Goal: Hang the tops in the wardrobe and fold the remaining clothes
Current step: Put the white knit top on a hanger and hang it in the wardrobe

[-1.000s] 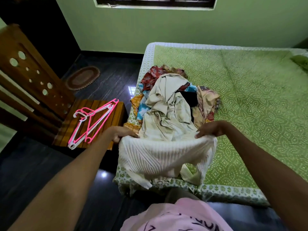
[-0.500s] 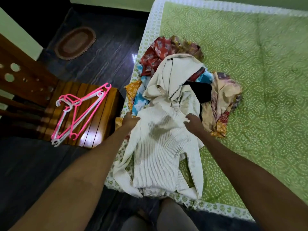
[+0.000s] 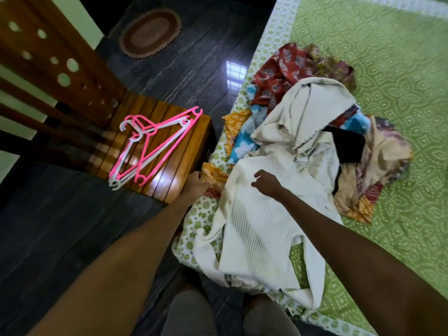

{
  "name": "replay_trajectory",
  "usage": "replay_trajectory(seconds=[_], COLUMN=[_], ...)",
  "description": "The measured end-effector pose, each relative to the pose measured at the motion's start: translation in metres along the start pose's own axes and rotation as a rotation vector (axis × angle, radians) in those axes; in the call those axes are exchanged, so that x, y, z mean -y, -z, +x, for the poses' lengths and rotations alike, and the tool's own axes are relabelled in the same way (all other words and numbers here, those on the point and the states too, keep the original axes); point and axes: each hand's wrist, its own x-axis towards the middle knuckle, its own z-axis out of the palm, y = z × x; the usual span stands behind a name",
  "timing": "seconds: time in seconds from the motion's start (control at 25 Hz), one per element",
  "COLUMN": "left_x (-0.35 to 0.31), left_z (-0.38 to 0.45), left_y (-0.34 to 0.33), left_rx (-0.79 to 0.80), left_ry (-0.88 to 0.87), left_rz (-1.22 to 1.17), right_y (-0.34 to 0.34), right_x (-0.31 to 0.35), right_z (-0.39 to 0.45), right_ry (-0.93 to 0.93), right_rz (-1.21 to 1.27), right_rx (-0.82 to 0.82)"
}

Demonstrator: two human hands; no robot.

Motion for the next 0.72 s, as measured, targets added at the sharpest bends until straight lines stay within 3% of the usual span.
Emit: replay_trajectory(seconds=[0.4,0.72], left_x=[0.093,0.108], left_z=[0.107,0.201], left_y=[0.149,0.176], left_rx=[-0.233,-0.133], left_ry=[0.000,0.080], left_rz=[-0.013,-0.090], right_y=[-0.122,-0.205], right_x=[0.203,0.258], right_z=[0.095,0.155], right_ry=[0.072,-0.439], right_rz=[-0.031,0.669], right_rx=[0.187,0.157])
